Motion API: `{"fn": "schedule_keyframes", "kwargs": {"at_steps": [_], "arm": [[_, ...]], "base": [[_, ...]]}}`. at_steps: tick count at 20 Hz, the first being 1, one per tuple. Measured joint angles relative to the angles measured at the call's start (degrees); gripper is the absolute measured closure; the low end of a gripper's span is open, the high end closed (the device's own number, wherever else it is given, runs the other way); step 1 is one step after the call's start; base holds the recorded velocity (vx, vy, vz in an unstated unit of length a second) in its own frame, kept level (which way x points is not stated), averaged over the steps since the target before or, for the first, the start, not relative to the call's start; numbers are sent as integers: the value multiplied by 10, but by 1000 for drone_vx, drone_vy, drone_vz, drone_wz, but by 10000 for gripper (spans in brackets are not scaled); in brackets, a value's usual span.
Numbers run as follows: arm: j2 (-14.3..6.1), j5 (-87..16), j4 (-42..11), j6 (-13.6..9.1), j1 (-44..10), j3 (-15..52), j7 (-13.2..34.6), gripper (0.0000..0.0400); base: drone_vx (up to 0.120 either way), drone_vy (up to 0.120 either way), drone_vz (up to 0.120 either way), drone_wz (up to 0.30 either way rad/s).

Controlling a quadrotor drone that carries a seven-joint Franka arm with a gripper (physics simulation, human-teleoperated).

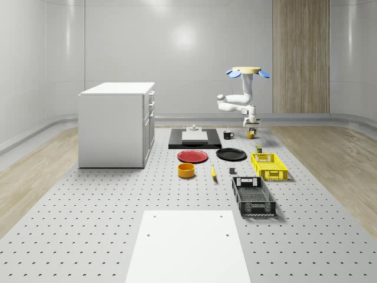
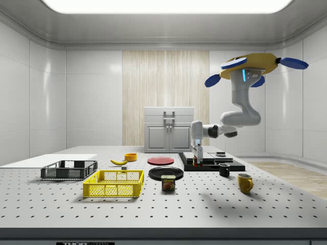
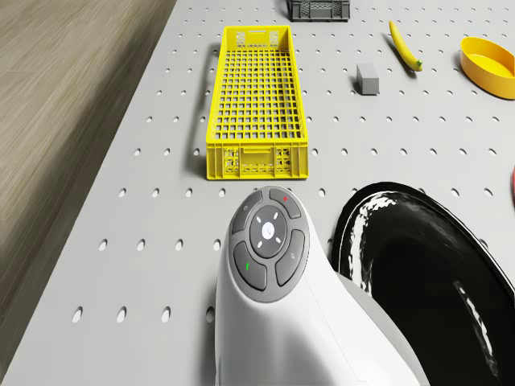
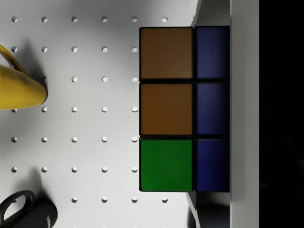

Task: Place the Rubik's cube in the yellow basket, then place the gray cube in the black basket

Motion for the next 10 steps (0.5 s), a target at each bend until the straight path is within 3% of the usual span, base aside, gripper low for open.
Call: {"fn": "schedule_keyframes", "kwargs": {"at_steps": [5, 10], "arm": [[-2, 1, 0, 2, -1, 1, 1, 75], [-4, 2, 0, 4, -2, 1, 1, 75]], "base": [[120, 120, 0, 0], [120, 8, 0, 0]]}}
